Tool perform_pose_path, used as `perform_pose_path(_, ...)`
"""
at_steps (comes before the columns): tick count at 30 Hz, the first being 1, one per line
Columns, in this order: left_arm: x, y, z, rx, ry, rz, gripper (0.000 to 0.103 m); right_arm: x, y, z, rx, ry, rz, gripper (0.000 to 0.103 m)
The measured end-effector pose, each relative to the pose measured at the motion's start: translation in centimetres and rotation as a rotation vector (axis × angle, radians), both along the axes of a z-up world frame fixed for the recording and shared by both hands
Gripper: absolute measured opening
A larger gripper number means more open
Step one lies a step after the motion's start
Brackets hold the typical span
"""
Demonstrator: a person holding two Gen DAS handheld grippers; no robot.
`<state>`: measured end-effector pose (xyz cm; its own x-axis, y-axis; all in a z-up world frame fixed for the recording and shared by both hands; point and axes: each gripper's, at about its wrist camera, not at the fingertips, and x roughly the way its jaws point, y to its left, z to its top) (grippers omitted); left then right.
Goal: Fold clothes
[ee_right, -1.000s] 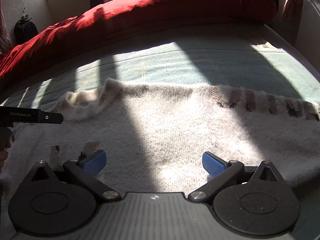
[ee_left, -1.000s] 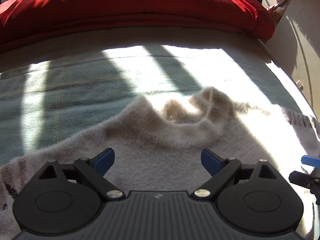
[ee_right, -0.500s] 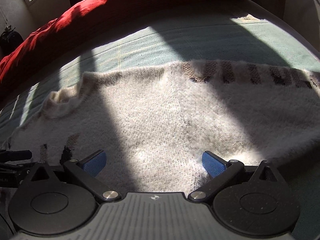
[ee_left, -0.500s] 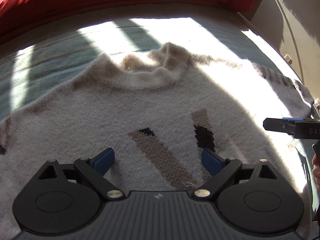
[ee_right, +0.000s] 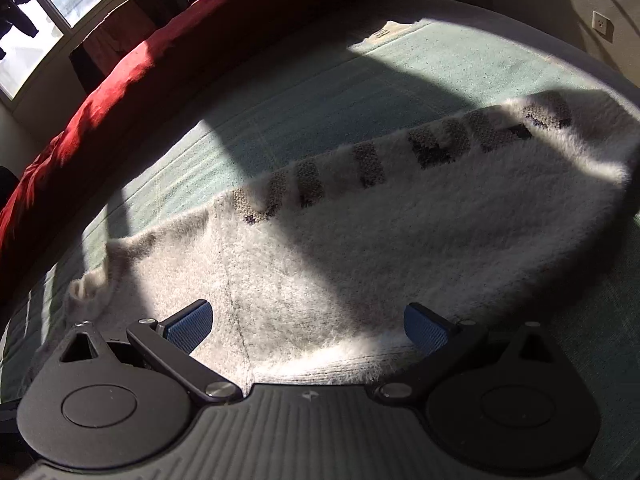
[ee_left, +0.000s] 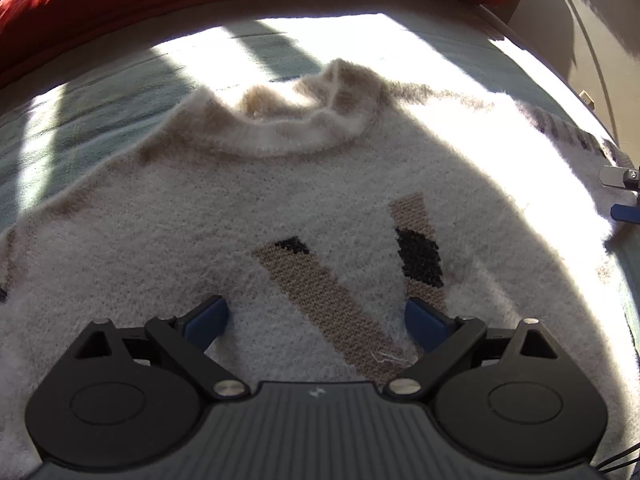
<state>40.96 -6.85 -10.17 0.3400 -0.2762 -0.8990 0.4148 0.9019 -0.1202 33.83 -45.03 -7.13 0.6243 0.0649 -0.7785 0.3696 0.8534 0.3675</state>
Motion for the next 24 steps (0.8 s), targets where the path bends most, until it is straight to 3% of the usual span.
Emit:
perform_pose_path(6, 0.2, -0.4, -0.1, 0.018, 0.004, 0.009, 0.099, 2.8, -3.7, 0.1, -0.022, -0.069, -0.029, 0.103)
perform_pose_path(11, 0.3, -0.6, -0.2, 0.031, 0.007, 0.009, 0.100, 3.6, -7.0, -1.8, -0.024, -0.009, -0.093, 0.103)
perform_pose_path(16, 0.4, -0.6, -0.4, 0.033, 0.008, 0.004, 0.102, 1.0, -9.6, -2.3, -0.150, 0.097, -0.228, 0.103)
perform_pose_path(20, 0.6, -0.9, 0.3, 0.051, 0.026, 0.005, 0.102, -0.3, -8.7, 0.0, -0.107, 0.079, -0.270, 0.103)
perform_pose_path(24, -0.2, -1.3, 1.9, 0.074, 0.001, -0.017, 0.101, 0.2, -4.6, 2.7, -0.017, 0.017, -0.165, 0.103)
